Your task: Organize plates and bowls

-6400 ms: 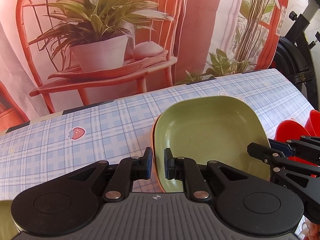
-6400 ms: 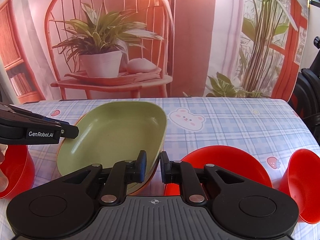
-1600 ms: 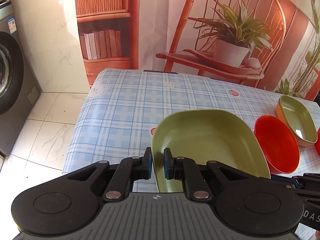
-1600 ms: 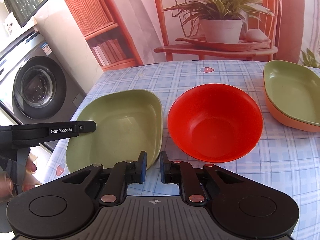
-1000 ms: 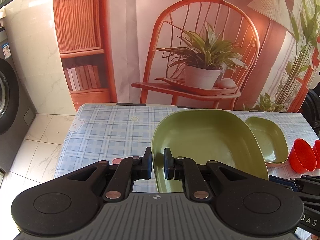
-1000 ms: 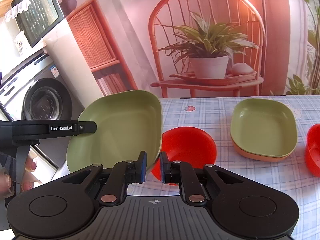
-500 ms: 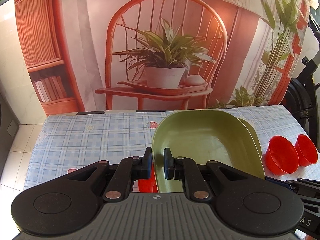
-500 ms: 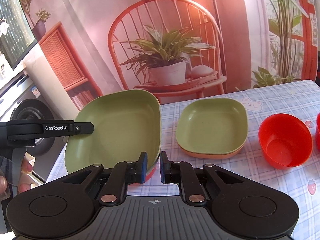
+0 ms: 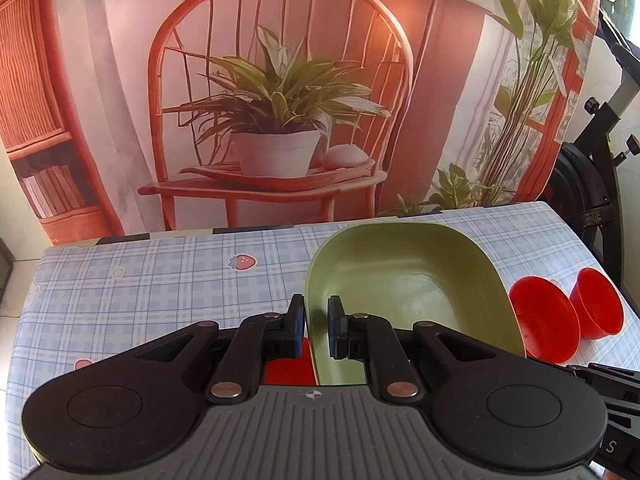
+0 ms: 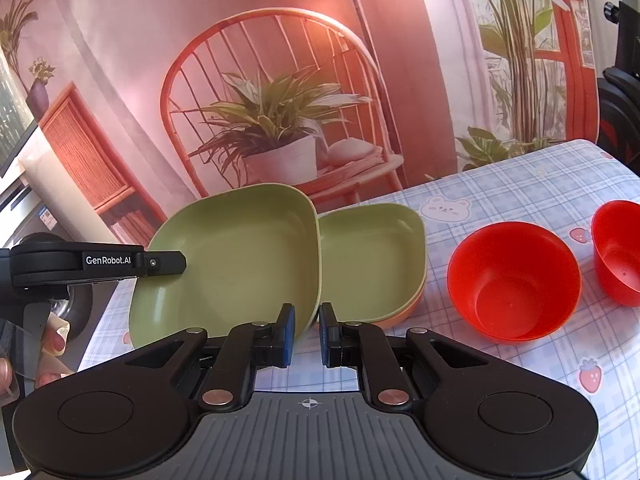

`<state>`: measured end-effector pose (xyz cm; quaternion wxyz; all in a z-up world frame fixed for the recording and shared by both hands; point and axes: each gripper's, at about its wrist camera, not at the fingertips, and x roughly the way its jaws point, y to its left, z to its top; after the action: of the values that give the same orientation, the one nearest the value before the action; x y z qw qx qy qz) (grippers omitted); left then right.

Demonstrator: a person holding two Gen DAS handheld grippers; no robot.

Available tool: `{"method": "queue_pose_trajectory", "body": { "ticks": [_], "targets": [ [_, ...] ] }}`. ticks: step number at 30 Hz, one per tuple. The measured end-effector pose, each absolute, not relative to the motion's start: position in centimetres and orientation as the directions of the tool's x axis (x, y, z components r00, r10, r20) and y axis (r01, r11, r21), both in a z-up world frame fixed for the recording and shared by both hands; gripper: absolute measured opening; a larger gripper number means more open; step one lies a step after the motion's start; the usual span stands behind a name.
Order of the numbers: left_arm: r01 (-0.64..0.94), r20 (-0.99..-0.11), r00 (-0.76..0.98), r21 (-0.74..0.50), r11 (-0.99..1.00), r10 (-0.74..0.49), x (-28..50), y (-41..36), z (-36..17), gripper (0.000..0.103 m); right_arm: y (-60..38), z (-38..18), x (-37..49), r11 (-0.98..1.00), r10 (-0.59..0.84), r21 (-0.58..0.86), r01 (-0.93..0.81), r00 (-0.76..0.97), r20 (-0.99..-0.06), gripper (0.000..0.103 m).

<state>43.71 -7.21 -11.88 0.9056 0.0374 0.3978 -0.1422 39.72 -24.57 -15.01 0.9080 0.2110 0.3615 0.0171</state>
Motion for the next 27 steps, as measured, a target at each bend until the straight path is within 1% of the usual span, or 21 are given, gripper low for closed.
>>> {"method": "queue_pose_trajectory", "body": {
  "ticks": [14, 19, 27],
  "targets": [
    [0.383, -0.728, 0.623, -0.036, 0.923, -0.287, 47.4, -12.1, -13.8, 0.013, -29.3, -17.3, 41.1, 0.891, 0.122, 0.406, 0.202, 0.755, -0.644, 0.012],
    [0.408, -0.738, 0.619, 0.009, 0.913, -0.27, 48.9, -13.8, -15.0, 0.013, -30.4, -18.0, 42.1, 0.889, 0.099, 0.4, 0.221, 0.761, -0.641, 0.012],
    [0.402, -0.755, 0.609, 0.03, 0.915, -0.243, 50.5, -14.4, -16.8, 0.013, -30.6, -19.9, 43.6, 0.886, 0.105, 0.402, 0.233, 0.743, -0.661, 0.013]
  ]
}}
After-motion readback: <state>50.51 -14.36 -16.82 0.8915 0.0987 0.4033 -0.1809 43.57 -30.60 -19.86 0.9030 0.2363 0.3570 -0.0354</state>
